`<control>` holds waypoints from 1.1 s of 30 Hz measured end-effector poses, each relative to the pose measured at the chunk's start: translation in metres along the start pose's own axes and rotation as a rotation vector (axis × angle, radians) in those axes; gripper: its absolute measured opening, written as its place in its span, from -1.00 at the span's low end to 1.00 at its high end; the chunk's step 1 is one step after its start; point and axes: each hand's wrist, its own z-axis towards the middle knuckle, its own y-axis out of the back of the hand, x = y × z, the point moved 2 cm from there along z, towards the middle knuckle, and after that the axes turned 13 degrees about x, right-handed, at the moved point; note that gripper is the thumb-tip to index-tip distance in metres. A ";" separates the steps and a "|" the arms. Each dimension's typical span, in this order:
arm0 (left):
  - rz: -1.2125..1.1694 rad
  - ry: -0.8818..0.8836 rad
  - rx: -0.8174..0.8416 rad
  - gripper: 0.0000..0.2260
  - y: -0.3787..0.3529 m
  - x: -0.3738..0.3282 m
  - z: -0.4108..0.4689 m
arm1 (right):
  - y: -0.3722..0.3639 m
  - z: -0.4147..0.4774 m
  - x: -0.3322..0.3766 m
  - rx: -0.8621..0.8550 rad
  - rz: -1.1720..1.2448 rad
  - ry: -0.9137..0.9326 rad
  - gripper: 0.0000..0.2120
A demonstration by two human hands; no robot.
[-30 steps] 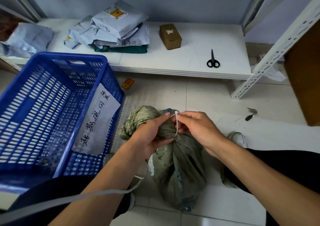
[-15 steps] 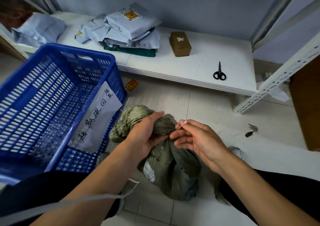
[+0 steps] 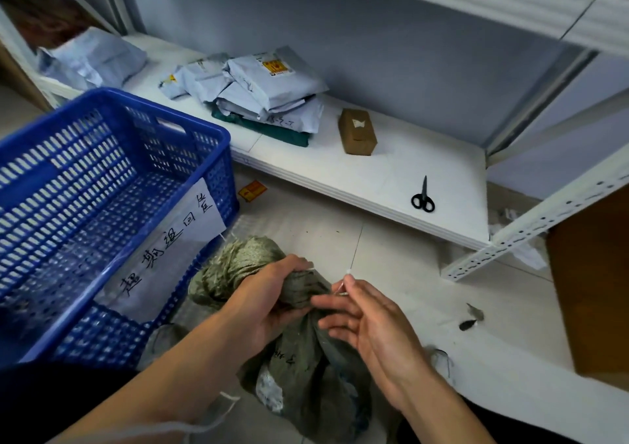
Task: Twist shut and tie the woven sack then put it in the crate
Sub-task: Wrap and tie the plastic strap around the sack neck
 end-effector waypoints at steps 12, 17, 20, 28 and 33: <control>0.003 -0.009 0.014 -0.87 -0.006 -0.002 -0.007 | 0.001 0.003 -0.002 -0.032 0.080 -0.034 -0.80; 0.002 0.004 0.012 -0.83 -0.005 -0.002 -0.005 | 0.000 0.004 -0.001 -0.009 0.084 -0.016 -0.77; -0.001 0.010 0.006 -0.81 -0.004 -0.002 -0.003 | 0.002 0.004 -0.003 0.000 0.075 -0.015 -0.76; 0.015 0.030 0.020 -0.74 -0.004 0.001 -0.005 | 0.001 0.003 -0.008 -0.004 0.044 -0.026 -0.80; 0.014 0.031 0.039 -0.73 -0.007 0.000 -0.008 | 0.003 0.003 -0.009 0.008 0.052 -0.027 -0.79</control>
